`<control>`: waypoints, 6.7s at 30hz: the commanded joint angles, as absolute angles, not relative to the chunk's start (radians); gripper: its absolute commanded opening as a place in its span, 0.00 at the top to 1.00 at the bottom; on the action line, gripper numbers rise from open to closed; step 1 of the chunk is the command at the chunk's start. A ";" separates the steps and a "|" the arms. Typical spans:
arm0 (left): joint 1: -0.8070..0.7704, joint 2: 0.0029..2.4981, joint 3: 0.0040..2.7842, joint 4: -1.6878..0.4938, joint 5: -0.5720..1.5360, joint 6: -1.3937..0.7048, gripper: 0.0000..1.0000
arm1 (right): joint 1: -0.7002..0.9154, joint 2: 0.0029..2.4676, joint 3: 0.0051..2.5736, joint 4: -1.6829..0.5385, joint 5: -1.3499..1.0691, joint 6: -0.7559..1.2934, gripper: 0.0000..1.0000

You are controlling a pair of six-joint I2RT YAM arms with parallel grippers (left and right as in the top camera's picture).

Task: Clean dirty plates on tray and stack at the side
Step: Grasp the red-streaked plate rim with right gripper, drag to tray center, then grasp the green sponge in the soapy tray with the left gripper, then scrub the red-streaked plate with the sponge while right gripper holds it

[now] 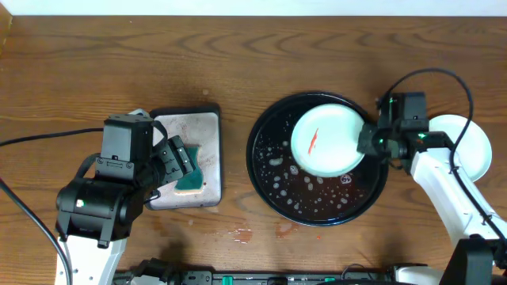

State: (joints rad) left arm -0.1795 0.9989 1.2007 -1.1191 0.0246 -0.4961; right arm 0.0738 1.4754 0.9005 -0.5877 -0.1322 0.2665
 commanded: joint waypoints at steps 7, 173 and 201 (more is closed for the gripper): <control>-0.175 0.999 1.208 -1.121 0.027 -0.487 0.16 | 0.173 1.539 0.790 -0.605 -0.158 0.199 0.99; -0.788 2.113 1.454 -0.883 -0.175 -0.702 0.92 | 0.144 1.682 0.838 -0.591 -0.252 0.133 0.99; -0.889 2.149 1.507 -0.748 0.456 -0.598 0.92 | 0.144 1.682 0.838 -0.595 -0.252 0.133 0.99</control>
State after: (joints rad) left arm -0.8444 2.1036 1.5078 -0.7074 0.3458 -0.6479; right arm 0.1463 1.6646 0.8387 -0.5896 -0.2981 0.1417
